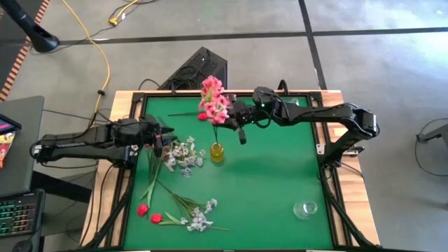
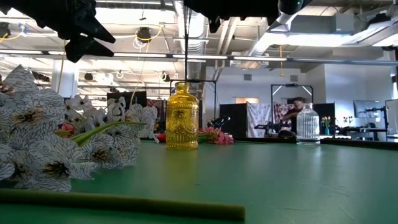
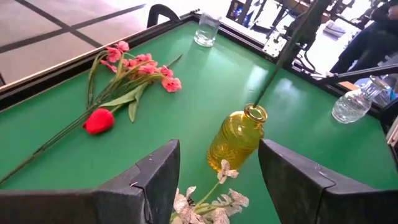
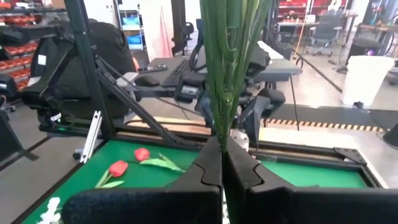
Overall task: Sort flowers into vase by color
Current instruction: Put the pink flowers into the yellow vase
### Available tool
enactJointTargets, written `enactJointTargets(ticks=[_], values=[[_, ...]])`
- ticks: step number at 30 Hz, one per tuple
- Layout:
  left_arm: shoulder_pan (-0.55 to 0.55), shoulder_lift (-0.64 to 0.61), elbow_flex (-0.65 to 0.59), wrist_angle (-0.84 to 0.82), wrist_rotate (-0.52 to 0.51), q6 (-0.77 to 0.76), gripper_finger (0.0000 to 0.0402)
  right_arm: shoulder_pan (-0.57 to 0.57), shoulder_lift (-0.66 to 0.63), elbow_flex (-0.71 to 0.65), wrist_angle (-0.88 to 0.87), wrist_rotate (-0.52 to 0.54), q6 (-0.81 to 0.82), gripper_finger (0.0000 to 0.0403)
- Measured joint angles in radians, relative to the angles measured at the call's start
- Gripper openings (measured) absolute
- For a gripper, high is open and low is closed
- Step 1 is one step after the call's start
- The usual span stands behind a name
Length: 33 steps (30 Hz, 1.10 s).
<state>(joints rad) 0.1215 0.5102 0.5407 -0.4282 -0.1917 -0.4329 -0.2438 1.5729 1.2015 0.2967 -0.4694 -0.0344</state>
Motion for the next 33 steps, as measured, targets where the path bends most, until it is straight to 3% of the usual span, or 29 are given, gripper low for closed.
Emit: enactJointTargets(ticks=[8,13,33], values=[[0.0,0.0,0.0,0.0,-0.009,-0.01,0.0206,0.021,0.065,0.0,0.033,0.001,0.019,0.0022],[0.0,0.0,0.0,0.0,-0.012,-0.021,0.0206,0.019,0.084,0.0,0.021,0.002,0.027,0.0042],[0.0,0.0,0.0,0.0,-0.011,-0.035,0.0206,-0.008,0.071,0.0,-0.265,0.0,0.001,0.0076]])
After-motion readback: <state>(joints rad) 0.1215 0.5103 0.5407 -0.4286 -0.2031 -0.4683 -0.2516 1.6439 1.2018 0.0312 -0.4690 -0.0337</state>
